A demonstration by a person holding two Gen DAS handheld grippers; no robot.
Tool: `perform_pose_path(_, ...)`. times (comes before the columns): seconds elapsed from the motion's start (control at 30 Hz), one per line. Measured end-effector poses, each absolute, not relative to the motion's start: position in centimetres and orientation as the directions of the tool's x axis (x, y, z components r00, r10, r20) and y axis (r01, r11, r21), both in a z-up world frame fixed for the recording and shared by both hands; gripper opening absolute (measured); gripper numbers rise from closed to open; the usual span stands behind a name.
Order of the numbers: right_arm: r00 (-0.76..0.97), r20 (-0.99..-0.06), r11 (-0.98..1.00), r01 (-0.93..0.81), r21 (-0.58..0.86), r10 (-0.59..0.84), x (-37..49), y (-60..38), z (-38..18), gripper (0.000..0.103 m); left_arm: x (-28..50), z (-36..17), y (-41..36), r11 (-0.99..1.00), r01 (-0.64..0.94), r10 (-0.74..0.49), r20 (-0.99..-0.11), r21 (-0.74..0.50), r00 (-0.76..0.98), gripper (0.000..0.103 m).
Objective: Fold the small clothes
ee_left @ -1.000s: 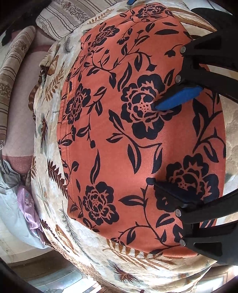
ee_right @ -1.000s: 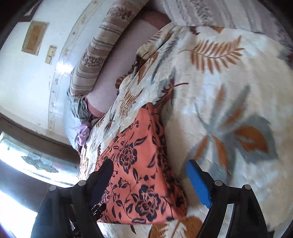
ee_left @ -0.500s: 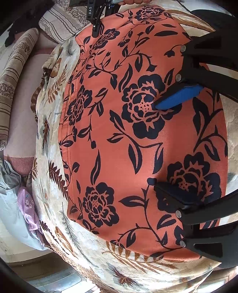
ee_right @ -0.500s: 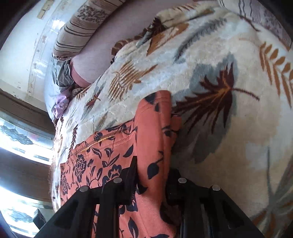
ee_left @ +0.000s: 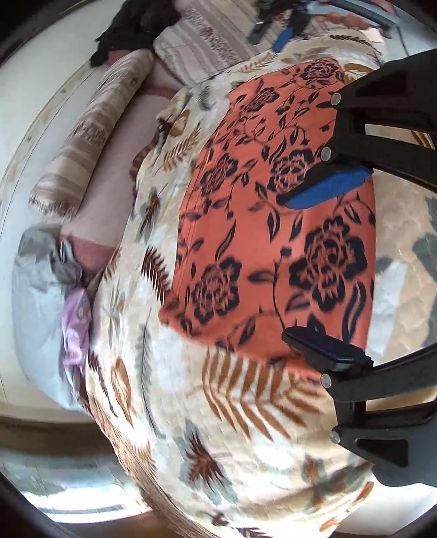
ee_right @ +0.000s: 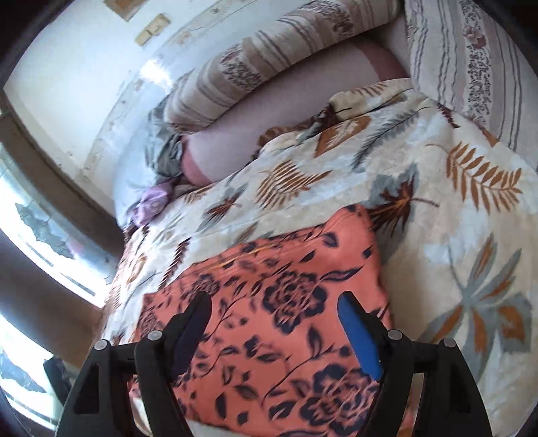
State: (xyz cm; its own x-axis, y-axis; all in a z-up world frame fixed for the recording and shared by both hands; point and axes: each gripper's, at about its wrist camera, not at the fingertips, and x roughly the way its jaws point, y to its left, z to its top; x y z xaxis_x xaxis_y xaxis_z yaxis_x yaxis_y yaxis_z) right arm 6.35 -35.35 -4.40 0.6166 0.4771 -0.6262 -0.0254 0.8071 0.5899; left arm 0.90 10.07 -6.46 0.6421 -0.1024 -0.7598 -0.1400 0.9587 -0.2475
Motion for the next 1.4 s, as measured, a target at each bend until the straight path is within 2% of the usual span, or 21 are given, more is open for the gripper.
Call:
perform_pose_path(0.07,0.578,-0.632,0.792,-0.042,0.609,0.517,5.0,-33.8,-6.5,0.081,0.7,-8.5,13.0,0.936,-0.223,-0.096,-0.808,-0.272,0.582,0.073)
perform_pose_path(0.1,0.545,-0.649,0.784,-0.025,0.62,0.531,4.7,-33.3,-8.3,0.082,1.0,-10.2,14.1,0.929,-0.26,-0.093,-0.847,-0.262,0.523,0.059)
perform_pose_path(0.13,0.494,-0.689,0.787,0.014,0.617,0.531,4.7,-32.9,-10.5,0.082,1.2,-12.0,14.7,0.929,-0.277,-0.097,-0.885,-0.244,0.455,0.027)
perform_pose_path(0.17,0.464,-0.715,0.788,0.056,0.613,0.523,4.6,-32.7,-12.2,0.082,0.9,-12.4,15.2,0.926,-0.26,-0.125,-0.87,-0.275,0.477,0.027)
perform_pose_path(0.23,0.53,-0.671,0.776,0.038,0.629,0.518,3.6,-33.0,-11.8,0.082,0.3,-11.5,15.2,0.937,-0.23,-0.122,-0.863,-0.263,0.491,0.022)
perform_pose_path(0.4,0.531,-0.691,0.78,0.086,0.62,0.491,2.9,-33.0,-11.0,0.082,-0.9,-8.8,13.9,0.961,-0.185,-0.074,-0.838,-0.204,0.541,0.021)
perform_pose_path(0.47,0.524,-0.688,0.768,0.096,0.633,0.502,2.5,-32.9,-12.0,0.083,-1.0,-7.6,13.4,0.963,-0.186,-0.056,-0.823,-0.193,0.565,0.026)
perform_pose_path(0.53,0.548,-0.678,0.755,0.122,0.644,0.49,1.8,-33.1,-12.1,0.083,-0.6,-6.4,12.7,0.964,-0.173,-0.063,-0.801,-0.204,0.595,0.042)
perform_pose_path(0.6,0.551,-0.683,0.732,0.178,0.658,0.48,1.2,-33.2,-11.6,0.083,0.5,-5.2,11.3,0.975,-0.131,-0.057,-0.775,-0.177,0.629,0.05)
perform_pose_path(0.63,0.553,-0.678,0.719,0.191,0.669,0.484,0.9,-33.5,-11.4,0.083,1.3,-4.8,10.4,0.981,-0.101,-0.064,-0.762,-0.168,0.644,0.059)
perform_pose_path(0.7,0.552,-0.684,0.723,0.196,0.662,0.477,0.6,-33.5,-11.2,0.083,3.0,-5.0,8.6,0.986,-0.06,-0.08,-0.752,-0.157,0.654,0.069)
perform_pose_path(0.77,0.526,-0.707,0.743,0.194,0.64,0.472,0.6,-33.4,-11.2,0.083,4.6,-7.0,7.1,0.992,-0.036,-0.076,-0.792,-0.123,0.606,0.069)
perform_pose_path(0.8,0.523,-0.712,0.745,0.199,0.637,0.469,0.6,-33.6,-11.1,0.083,5.5,-8.9,6.8,0.994,-0.049,-0.054,-0.843,-0.095,0.536,0.064)
perform_pose_path(0.83,0.526,-0.709,0.74,0.203,0.641,0.469,0.5,-33.8,-10.8,0.083,5.8,-11.0,6.9,0.993,-0.071,-0.049,-0.888,-0.091,0.457,0.052)
perform_pose_path(0.93,0.559,-0.687,0.738,0.183,0.649,0.465,0.5,-34.1,-9.4,0.083,3.7,-10.9,6.7,0.998,-0.042,-0.02,-0.846,-0.05,0.533,0.052)
perform_pose_path(1.0,0.565,-0.673,0.739,0.157,0.655,0.477,0.9,-34.0,-9.2,0.084,2.4,-10.6,7.2,0.995,-0.053,-0.042,-0.839,-0.084,0.542,0.052)
perform_pose_path(1.07,0.518,-0.722,0.761,0.191,0.62,0.458,1.5,-34.1,-11.0,0.087,1.7,-10.0,8.1,0.991,-0.066,-0.06,-0.839,-0.114,0.541,0.052)
perform_pose_path(1.1,0.503,-0.728,0.743,0.225,0.631,0.466,1.5,-34.4,-12.2,0.087,1.3,-9.7,8.7,0.99,-0.085,-0.05,-0.834,-0.116,0.55,0.052)
perform_pose_path(1.2,0.533,-0.703,0.712,0.24,0.66,0.471,0.8,-34.6,-11.1,0.087,0.2,-9.9,10.6,0.981,-0.154,-0.009,-0.817,-0.119,0.576,0.053)
perform_pose_path(1.33,0.547,-0.714,0.778,0.168,0.606,0.438,0.4,-33.9,-8.3,0.087,0.2,-10.7,9.2,0.996,-0.085,0.055,-0.821,0.008,0.569,0.053)
perform_pose_path(1.4,0.551,-0.723,0.789,0.176,0.589,0.417,0.2,-34.0,-7.8,0.087,0.0,-10.3,9.2,0.995,-0.1,0.061,-0.816,0.004,0.575,0.053)
